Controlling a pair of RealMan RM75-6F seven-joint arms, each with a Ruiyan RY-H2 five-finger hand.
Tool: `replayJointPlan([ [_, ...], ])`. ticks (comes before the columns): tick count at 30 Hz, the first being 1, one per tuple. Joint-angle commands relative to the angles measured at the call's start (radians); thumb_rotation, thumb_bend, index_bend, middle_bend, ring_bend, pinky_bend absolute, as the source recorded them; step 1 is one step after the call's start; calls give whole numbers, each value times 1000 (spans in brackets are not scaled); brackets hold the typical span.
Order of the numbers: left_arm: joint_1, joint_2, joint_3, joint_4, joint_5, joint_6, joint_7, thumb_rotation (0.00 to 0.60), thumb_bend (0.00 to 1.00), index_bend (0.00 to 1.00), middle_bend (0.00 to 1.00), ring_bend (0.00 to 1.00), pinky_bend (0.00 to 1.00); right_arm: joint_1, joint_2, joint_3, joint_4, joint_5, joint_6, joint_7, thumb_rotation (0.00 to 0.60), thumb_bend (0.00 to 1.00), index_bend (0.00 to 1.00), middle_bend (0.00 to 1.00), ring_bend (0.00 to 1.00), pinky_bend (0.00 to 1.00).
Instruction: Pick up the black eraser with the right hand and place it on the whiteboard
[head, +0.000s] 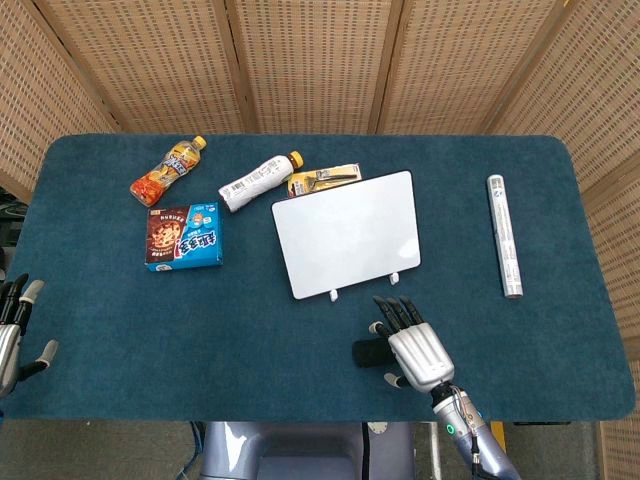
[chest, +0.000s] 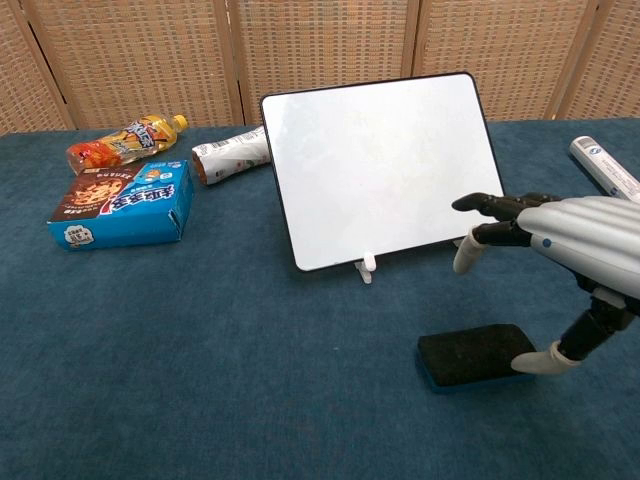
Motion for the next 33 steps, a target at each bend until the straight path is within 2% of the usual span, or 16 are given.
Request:
replayJointPlan([
  [1, 0, -1, 0, 0, 0, 0, 2, 600, 324, 0, 0, 0, 0, 5, 0, -12, 42, -22, -3, 43, 600, 101, 306, 0, 0, 0],
  [9, -4, -1, -1, 0, 0, -5, 3, 600, 323, 0, 0, 0, 0, 22, -18, -13, 94, -16, -18, 79, 600, 102, 315, 0, 0, 0],
  [20, -2, -3, 0, -5, -1, -1, 10, 600, 324, 0, 0, 0, 0, 60, -67, 1, 162, 59, -68, 97, 600, 105, 320, 0, 0, 0],
  [33, -1, -2, 0, -7, -4, 0, 9, 600, 323, 0, 0, 0, 0, 76, -79, -2, 175, 87, -66, 97, 600, 105, 326, 0, 0, 0],
])
